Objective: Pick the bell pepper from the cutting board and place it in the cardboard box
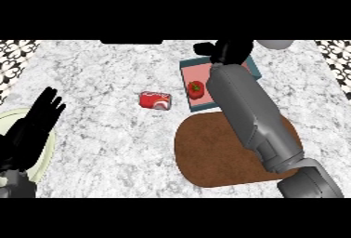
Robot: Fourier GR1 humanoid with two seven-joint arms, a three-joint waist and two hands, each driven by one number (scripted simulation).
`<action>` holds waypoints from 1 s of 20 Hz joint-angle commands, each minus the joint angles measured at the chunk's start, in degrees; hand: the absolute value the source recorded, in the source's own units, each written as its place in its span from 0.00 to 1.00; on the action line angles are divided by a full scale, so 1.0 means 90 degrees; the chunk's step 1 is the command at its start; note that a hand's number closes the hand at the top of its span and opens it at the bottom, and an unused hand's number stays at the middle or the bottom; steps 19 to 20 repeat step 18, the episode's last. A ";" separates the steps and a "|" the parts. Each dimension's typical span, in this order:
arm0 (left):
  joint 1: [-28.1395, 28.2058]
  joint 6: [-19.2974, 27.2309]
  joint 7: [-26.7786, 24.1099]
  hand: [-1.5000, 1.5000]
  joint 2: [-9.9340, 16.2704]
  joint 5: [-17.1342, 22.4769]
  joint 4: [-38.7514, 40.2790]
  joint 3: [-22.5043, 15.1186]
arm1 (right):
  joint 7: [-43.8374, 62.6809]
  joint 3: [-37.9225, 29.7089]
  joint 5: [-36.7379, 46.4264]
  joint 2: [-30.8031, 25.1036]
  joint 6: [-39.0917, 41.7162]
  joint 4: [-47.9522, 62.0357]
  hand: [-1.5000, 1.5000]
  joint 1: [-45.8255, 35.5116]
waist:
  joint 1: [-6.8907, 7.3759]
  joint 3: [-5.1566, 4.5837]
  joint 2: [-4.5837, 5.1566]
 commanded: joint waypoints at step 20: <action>0.0276 -0.0217 -0.0133 0.50 0.0051 0.0149 -0.0097 0.0219 | 0.0587 0.0807 0.0468 -0.0646 0.1417 -0.6954 0.00 0.4700 | -0.0112 -0.0005 -0.0015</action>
